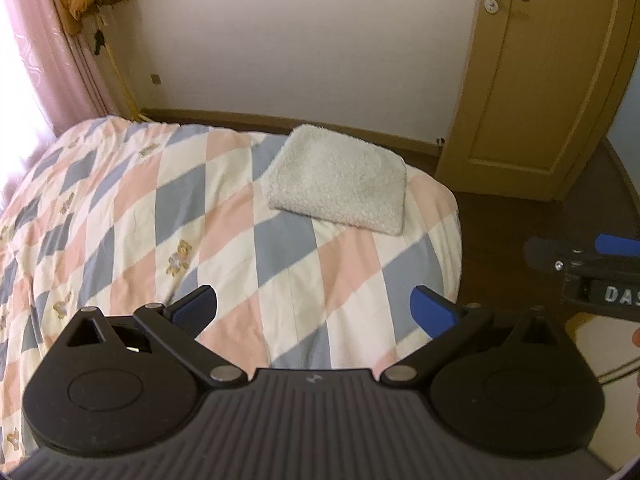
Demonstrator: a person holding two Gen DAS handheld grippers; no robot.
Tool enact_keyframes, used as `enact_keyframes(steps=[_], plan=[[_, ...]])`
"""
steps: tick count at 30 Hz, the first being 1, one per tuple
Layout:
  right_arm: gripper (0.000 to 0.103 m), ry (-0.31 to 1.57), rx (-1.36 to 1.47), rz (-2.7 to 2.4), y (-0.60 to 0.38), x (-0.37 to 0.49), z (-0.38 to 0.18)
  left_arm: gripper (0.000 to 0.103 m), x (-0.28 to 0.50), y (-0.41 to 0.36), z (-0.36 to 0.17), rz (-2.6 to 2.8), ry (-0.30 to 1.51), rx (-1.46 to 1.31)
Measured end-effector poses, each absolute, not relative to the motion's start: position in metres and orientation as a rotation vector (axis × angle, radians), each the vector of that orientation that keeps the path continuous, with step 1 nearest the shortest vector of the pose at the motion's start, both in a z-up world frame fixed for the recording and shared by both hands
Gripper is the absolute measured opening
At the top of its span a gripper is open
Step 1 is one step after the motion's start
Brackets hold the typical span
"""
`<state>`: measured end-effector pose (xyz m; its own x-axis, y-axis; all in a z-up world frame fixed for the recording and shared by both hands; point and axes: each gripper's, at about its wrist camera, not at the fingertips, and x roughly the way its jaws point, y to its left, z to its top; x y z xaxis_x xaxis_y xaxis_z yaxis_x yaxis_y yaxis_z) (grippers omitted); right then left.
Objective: Fold clothes
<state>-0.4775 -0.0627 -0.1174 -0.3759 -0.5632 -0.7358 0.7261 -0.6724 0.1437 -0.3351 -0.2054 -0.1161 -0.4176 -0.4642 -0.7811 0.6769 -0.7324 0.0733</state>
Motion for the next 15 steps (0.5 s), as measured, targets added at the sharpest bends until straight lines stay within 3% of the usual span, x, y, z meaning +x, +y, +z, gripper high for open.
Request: enact_keyframes(steps=[15], plan=[[0.101,0.278,1.082,-2.098,-0.055,-0.462,-0.110,0.102,-0.311,-0.192,-0.111,-2.121,0.347,1.099]])
